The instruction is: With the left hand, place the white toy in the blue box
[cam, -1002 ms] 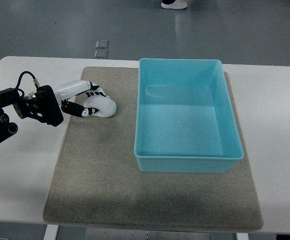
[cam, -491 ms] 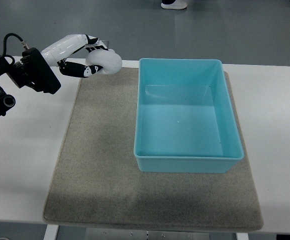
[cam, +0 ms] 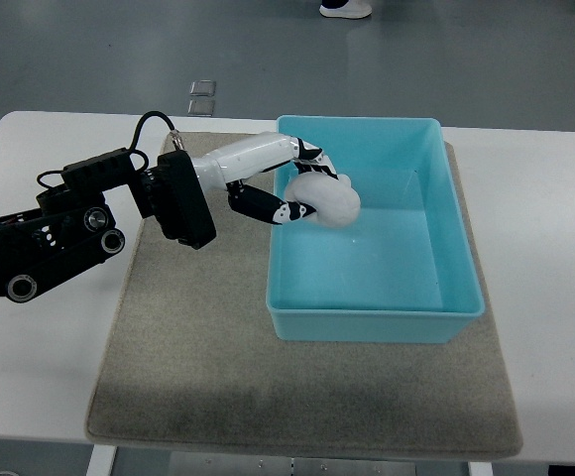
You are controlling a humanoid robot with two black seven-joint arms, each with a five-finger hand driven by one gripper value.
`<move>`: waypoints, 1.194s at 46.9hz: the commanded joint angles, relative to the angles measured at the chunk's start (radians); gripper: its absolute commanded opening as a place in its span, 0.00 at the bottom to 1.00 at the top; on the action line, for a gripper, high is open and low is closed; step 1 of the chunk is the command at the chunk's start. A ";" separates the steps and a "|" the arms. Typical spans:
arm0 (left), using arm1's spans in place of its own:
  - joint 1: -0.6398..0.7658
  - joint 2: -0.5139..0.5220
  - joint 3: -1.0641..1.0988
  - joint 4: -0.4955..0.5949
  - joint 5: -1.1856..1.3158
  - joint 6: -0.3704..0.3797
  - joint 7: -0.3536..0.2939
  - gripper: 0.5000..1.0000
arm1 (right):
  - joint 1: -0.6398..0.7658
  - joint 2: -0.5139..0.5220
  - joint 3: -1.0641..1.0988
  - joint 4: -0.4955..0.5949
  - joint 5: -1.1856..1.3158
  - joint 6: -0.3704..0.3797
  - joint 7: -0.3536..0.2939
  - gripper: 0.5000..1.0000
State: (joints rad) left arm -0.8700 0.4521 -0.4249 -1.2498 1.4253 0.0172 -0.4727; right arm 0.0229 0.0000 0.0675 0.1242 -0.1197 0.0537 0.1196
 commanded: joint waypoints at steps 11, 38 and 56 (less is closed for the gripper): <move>0.013 -0.026 0.040 0.017 0.000 0.004 0.000 0.45 | 0.000 0.000 0.000 0.000 0.000 0.000 0.000 0.87; 0.054 -0.033 -0.005 0.009 -0.094 0.095 0.002 0.98 | 0.000 0.000 0.000 0.000 0.000 0.000 0.000 0.87; 0.066 -0.026 -0.129 0.104 -1.060 0.239 0.002 0.99 | 0.000 0.000 0.000 0.000 0.000 0.000 0.000 0.87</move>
State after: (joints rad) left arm -0.8037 0.4252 -0.5387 -1.1778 0.5245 0.2595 -0.4710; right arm 0.0229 0.0000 0.0675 0.1243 -0.1198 0.0539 0.1197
